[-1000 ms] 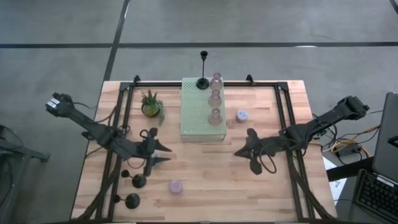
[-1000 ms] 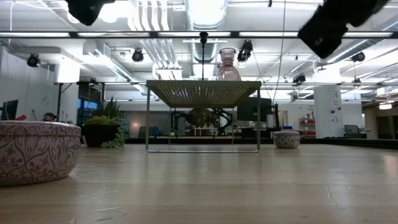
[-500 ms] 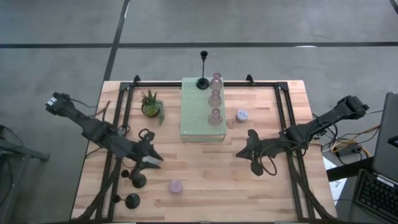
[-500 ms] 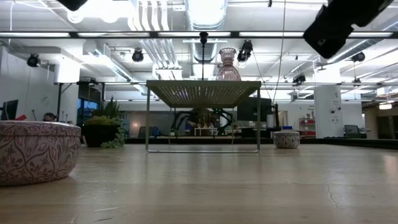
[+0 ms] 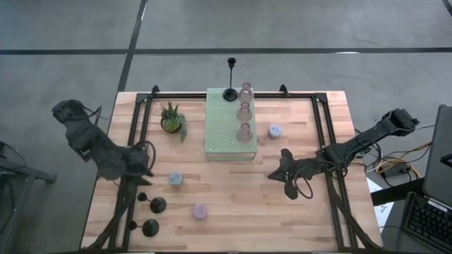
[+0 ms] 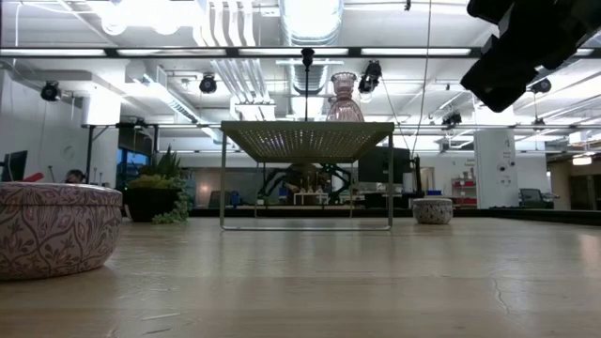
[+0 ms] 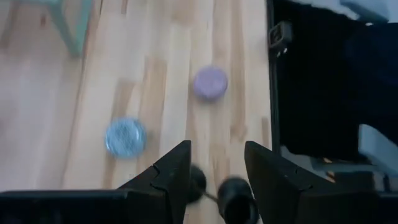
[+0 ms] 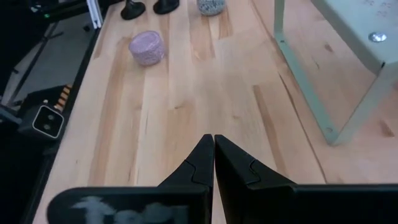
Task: Pick & Place candle stick holders
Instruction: Put the top black candle holder on the shelf aligned with the other black candle holder
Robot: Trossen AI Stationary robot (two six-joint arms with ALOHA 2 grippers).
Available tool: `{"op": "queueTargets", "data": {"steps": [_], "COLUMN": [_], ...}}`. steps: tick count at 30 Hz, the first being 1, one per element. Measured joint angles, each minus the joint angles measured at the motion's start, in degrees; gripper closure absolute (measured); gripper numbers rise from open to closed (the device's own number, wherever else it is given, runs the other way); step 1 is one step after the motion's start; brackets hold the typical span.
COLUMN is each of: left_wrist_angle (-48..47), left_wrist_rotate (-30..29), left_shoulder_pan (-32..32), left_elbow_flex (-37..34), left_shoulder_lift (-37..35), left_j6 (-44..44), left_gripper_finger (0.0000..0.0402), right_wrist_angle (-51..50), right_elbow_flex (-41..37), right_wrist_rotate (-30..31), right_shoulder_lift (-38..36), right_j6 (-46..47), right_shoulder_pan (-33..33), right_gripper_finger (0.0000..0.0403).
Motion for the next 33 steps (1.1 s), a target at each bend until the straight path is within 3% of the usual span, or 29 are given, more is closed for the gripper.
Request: {"op": "queueTargets", "data": {"steps": [9,18,26,33], "left_wrist_angle": [-8.0,-8.5,-8.1,-1.4], "left_wrist_rotate": [2.7,-1.6,-0.6,1.4], "left_shoulder_pan": [-11.9,-22.3,-24.9,-25.9], "left_elbow_flex": [-0.4,-0.6,-5.3,-12.1], "left_shoulder_lift": [1.0,4.3,7.6,8.1], "left_j6": [-19.4,-31.2,-40.4,-45.4], "left_gripper_finger": [0.0258,0.0266,0.0266,0.0266], "right_wrist_angle": [3.9,6.2,7.1,7.1], "right_elbow_flex": [-3.1,-3.1,-3.1,-3.0], "right_wrist_rotate": [0.0,0.1,0.1,0.1], "right_shoulder_lift": [0.0,0.0,0.0,0.0], "right_j6": [3.8,3.7,3.0,2.8], "right_shoulder_pan": [0.0,0.0,0.0,0.0], "right_gripper_finger": [0.0394,0.0394,0.0394,0.0394]}}
